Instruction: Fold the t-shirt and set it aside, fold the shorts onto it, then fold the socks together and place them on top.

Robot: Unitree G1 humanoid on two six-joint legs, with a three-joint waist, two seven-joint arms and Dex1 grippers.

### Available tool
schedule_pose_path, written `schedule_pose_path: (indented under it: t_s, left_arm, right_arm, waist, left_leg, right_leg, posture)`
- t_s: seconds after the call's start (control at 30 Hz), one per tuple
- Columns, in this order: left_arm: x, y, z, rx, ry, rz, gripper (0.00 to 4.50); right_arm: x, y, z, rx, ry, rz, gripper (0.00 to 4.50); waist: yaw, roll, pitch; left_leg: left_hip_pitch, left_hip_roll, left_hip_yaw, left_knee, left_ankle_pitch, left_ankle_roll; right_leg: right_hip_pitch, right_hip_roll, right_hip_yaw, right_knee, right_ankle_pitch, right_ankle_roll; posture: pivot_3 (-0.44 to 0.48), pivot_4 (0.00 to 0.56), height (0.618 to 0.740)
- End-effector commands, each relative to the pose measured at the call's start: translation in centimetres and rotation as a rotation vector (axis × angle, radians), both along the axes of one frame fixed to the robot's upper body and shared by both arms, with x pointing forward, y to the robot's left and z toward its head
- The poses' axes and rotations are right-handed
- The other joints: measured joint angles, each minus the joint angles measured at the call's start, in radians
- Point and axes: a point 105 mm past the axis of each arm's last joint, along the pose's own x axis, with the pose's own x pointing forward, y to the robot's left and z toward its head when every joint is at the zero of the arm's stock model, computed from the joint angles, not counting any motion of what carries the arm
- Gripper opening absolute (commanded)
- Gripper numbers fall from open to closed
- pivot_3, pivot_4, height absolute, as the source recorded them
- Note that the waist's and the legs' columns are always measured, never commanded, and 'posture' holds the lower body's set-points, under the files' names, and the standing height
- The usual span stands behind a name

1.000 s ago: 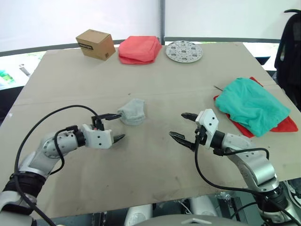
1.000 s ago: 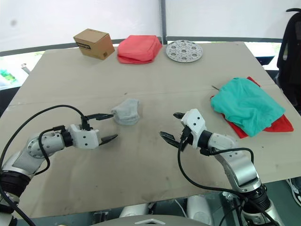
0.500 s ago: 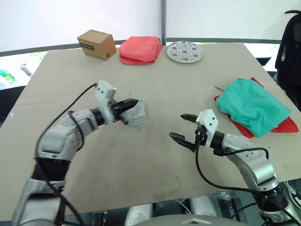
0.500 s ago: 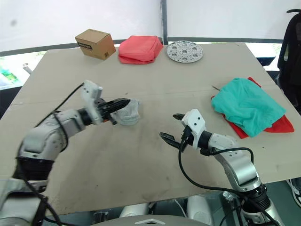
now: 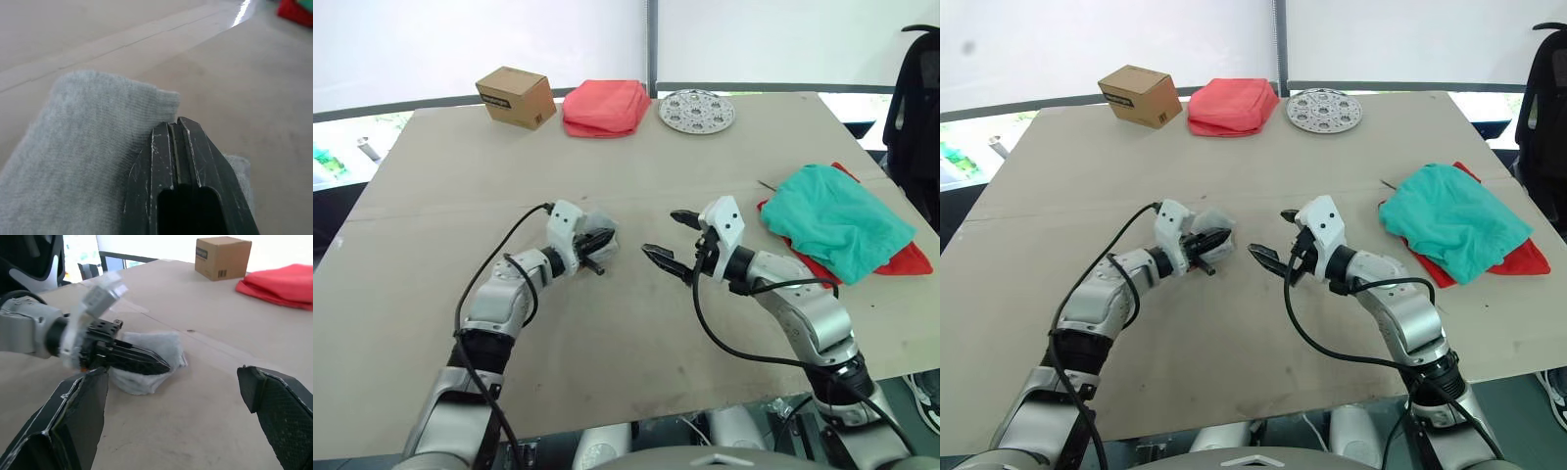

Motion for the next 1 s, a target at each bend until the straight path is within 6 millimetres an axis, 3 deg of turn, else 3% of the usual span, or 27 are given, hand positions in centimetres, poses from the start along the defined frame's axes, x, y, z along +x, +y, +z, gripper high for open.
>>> schedule_pose_path:
  t_s: [0.03, 0.13, 0.2, 0.37, 0.5, 0.63, 0.8, 0.9, 1.0]
  left_arm:
    - [-1.7, 1.1, 4.4, -0.06, -0.041, -0.072, 1.02]
    - [-0.2, 4.1, 7.4, -0.095, -0.074, 0.082, 2.49]
    - [0.9, 5.5, 7.6, -0.064, -0.067, 0.153, 3.45]
    - [3.4, 7.1, 4.8, 0.06, -0.013, 0.306, 3.45]
    - [3.5, 5.7, 1.5, 0.02, 0.08, 0.3, 3.45]
    - [0.6, 1.0, 0.6, -0.112, 0.18, 0.077, 3.45]
    - [-3.5, -3.6, -0.5, -0.09, 0.262, -0.166, 3.45]
    - [-3.9, -4.9, 0.1, -0.129, 0.265, -0.202, 3.45]
    - [-3.5, -3.9, 1.1, -0.149, 0.238, -0.174, 3.45]
  right_arm:
    - [0.2, 0.6, 1.1, 0.03, -0.023, 0.02, 4.5]
    - [0.6, 0.8, 1.2, 0.033, -0.025, 0.02, 4.5]
    - [0.8, 0.8, 1.2, 0.033, -0.024, 0.018, 4.5]
    - [0.9, 0.7, 0.6, 0.009, -0.019, 0.013, 4.5]
    - [1.1, 0.3, 0.5, -0.011, -0.018, -0.028, 4.5]
    - [1.0, -0.3, 0.0, -0.037, -0.004, -0.061, 4.5]
    - [0.5, -1.7, -1.5, -0.082, 0.056, -0.1, 4.5]
    - [-0.1, -1.9, -2.3, -0.109, 0.082, -0.086, 4.5]
    - [-0.7, -1.8, -2.9, -0.153, 0.089, -0.047, 4.5]
  waist:
    - [0.0, 0.0, 0.001]
    - [0.007, 0.001, 0.001]
    - [0.009, 0.001, 0.001]
    - [0.007, 0.001, 0.002]
    - [0.006, 0.0, 0.001]
    - [0.005, 0.0, 0.001]
    - [0.008, 0.001, 0.001]
    - [0.009, 0.001, 0.001]
    - [0.006, 0.001, 0.001]
  left_leg:
    - [-0.001, 0.0, -0.001, 0.0, 0.0, 0.0]
    - [-0.004, 0.0, -0.002, -0.001, 0.0, 0.0]
    - [-0.004, -0.001, -0.003, -0.001, 0.0, 0.0]
    - [-0.002, -0.004, -0.001, -0.001, 0.0, 0.0]
    - [-0.003, -0.004, -0.002, -0.001, 0.0, 0.0]
    - [-0.005, -0.003, -0.002, -0.001, 0.0, 0.0]
    - [-0.005, -0.002, -0.002, -0.001, 0.0, 0.0]
    - [-0.004, -0.003, -0.002, 0.0, 0.0, 0.0]
    - [-0.004, -0.003, -0.002, 0.0, 0.0, 0.0]
  right_leg:
    - [-0.001, 0.0, 0.0, 0.0, 0.0, 0.0]
    - [-0.005, 0.001, -0.002, 0.001, 0.0, 0.0]
    - [-0.005, 0.001, -0.003, 0.0, 0.0, 0.0]
    - [-0.002, -0.001, -0.001, 0.0, 0.0, 0.0]
    - [-0.003, 0.0, -0.002, 0.0, 0.0, 0.0]
    - [-0.005, 0.0, -0.002, 0.0, 0.0, 0.0]
    - [-0.004, -0.003, -0.001, 0.0, 0.0, 0.0]
    - [-0.004, -0.003, -0.001, 0.0, -0.001, -0.001]
    - [-0.003, -0.003, -0.001, 0.0, -0.002, -0.003]
  posture:
    - [0.0, 0.15, 0.74]
    - [0.0, 0.15, 0.74]
    - [0.0, 0.15, 0.74]
    - [0.0, 0.15, 0.74]
    - [0.0, 0.15, 0.74]
    - [0.0, 0.15, 0.74]
    - [0.0, 0.15, 0.74]
    - [0.0, 0.15, 0.74]
    - [0.0, 0.15, 0.74]
